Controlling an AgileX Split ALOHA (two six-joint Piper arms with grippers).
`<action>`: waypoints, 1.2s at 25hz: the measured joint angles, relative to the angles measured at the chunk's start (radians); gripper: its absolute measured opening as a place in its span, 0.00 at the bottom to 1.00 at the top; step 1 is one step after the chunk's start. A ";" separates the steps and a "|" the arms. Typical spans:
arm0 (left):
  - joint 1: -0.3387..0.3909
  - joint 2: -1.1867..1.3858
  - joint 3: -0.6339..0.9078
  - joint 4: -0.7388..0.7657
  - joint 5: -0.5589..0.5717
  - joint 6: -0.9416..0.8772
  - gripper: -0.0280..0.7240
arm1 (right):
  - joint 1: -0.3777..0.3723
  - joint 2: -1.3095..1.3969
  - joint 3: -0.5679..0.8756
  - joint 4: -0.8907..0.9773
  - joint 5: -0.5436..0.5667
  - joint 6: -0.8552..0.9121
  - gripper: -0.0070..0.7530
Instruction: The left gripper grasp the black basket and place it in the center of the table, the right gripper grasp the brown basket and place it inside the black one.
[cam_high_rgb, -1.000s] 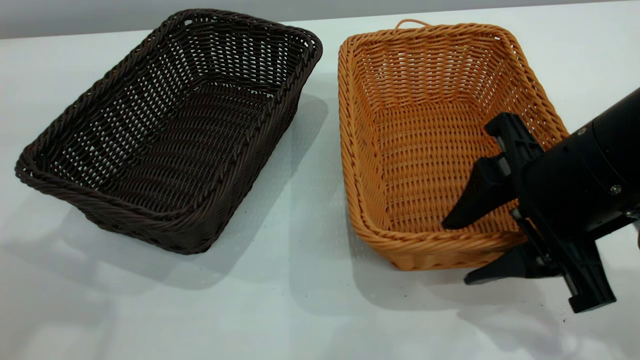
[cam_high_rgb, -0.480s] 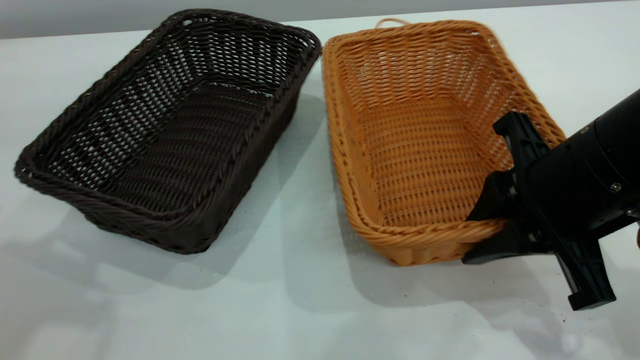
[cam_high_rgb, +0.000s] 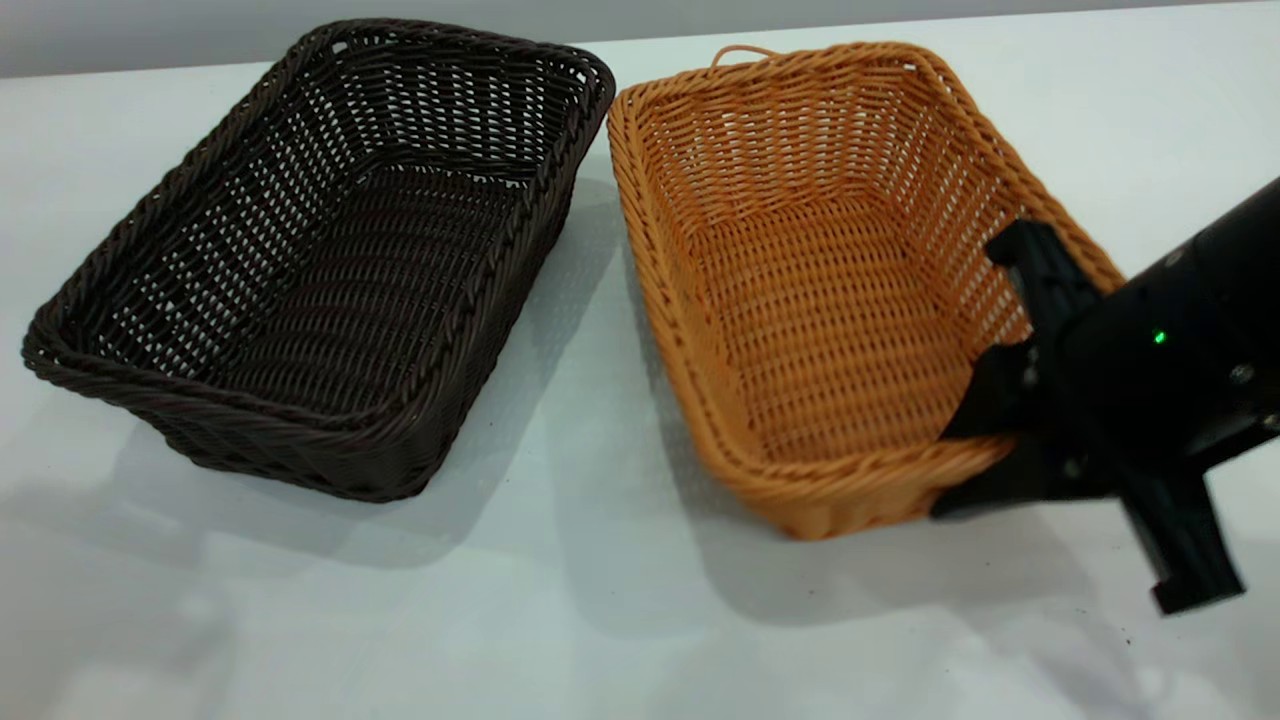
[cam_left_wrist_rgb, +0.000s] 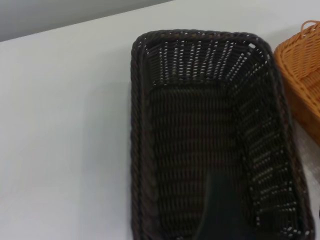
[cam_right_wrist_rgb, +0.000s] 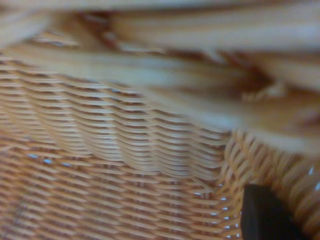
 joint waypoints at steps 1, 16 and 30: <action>-0.001 0.001 0.007 -0.013 0.000 0.000 0.56 | -0.010 -0.011 0.000 0.000 -0.018 -0.010 0.16; -0.106 0.134 0.097 -0.133 -0.109 0.076 0.56 | -0.354 -0.276 -0.004 -0.272 0.120 -0.248 0.15; -0.466 0.493 0.094 -0.148 -0.511 -0.098 0.56 | -0.625 -0.342 -0.272 -0.708 0.491 -0.350 0.15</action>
